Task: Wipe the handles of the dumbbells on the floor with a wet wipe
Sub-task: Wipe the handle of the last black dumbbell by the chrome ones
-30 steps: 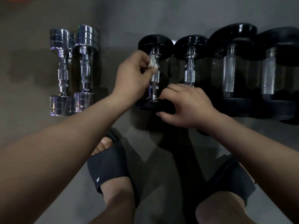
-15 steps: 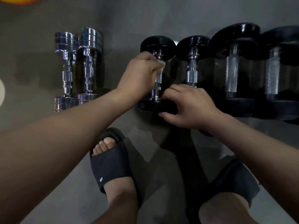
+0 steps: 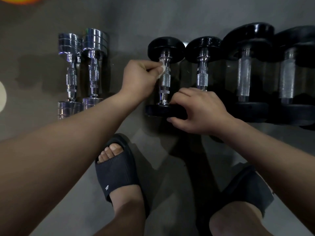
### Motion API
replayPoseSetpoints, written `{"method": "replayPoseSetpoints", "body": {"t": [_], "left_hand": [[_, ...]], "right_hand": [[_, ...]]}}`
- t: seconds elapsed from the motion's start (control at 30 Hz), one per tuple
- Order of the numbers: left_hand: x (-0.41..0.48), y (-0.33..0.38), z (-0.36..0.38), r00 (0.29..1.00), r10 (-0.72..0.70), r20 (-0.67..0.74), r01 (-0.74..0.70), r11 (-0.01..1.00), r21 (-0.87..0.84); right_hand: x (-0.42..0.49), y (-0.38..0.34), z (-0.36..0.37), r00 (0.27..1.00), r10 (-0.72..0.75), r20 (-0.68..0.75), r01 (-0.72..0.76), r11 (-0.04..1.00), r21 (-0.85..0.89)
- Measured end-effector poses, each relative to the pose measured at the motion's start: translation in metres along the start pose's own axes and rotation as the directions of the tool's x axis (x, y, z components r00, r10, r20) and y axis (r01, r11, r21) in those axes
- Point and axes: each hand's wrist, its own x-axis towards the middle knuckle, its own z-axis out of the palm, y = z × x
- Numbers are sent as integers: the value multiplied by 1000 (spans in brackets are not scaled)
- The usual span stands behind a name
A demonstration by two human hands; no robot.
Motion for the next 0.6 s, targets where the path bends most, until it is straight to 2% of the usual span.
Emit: {"method": "replayPoseSetpoints", "body": {"t": [0.03,0.1,0.17,0.27,0.5,0.6], "left_hand": [[-2,-2,-1,1000,-28,5,28,998,-54],[-4,-1,-3,1000,-16,13,16,999,-50],[-2,1,-6,997,67,25,-69,995,71],[1,4,-9,968,236,90,-251,937,243],[-14,-2,-18,845,444,298,-527,788,319],[-3,2,-14,819,487,304,-574,713,403]], "right_hand": [[0,0,0,1000,1,1,-1,1000,-3],[0,-1,0,1000,2,-1,-2,1000,-1],[0,-1,1,1000,0,-4,0,1000,3],[0,-1,1,1000,-1,-8,1,1000,-2],[0,-2,1,1000,9,-12,-10,1000,-19],[0,-2,1,1000,4,-16,-4,1000,-17]]}}
